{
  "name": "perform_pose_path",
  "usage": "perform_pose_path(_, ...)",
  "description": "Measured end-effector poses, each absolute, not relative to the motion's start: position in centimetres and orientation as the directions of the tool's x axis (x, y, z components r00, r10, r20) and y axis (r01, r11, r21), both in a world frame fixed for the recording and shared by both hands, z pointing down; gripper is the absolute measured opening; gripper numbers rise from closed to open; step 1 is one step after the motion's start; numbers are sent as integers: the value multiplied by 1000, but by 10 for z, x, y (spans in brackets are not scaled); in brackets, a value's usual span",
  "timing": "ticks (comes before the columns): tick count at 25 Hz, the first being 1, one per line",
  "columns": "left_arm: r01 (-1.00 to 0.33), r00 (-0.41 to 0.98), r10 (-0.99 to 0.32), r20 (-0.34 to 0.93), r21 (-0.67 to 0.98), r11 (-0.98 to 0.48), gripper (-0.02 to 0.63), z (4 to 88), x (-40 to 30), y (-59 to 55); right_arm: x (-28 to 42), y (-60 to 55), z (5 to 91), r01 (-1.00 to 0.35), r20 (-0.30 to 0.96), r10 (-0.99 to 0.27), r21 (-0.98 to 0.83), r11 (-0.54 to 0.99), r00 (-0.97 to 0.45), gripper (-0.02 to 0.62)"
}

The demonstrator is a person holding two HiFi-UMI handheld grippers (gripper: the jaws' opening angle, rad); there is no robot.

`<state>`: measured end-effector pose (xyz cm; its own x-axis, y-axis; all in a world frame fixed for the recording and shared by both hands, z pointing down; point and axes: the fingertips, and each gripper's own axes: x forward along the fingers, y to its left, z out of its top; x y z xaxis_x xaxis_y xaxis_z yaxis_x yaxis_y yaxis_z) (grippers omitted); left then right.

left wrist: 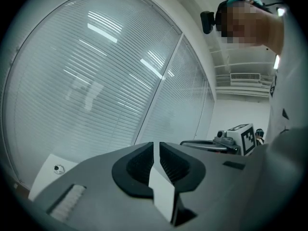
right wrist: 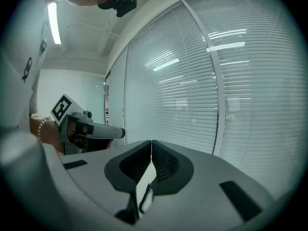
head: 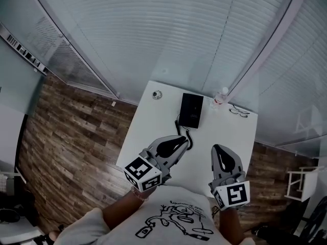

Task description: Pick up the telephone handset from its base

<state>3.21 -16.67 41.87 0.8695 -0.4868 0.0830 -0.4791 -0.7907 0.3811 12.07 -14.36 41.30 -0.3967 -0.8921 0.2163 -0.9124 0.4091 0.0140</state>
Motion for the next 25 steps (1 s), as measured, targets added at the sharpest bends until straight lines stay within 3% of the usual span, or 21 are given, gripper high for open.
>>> perform_pose_path(25, -496, 868, -433, 244, 469, -731, 38, 531, 39, -259, 127, -218, 467, -921, 314, -871, -39, 387, -379, 6)
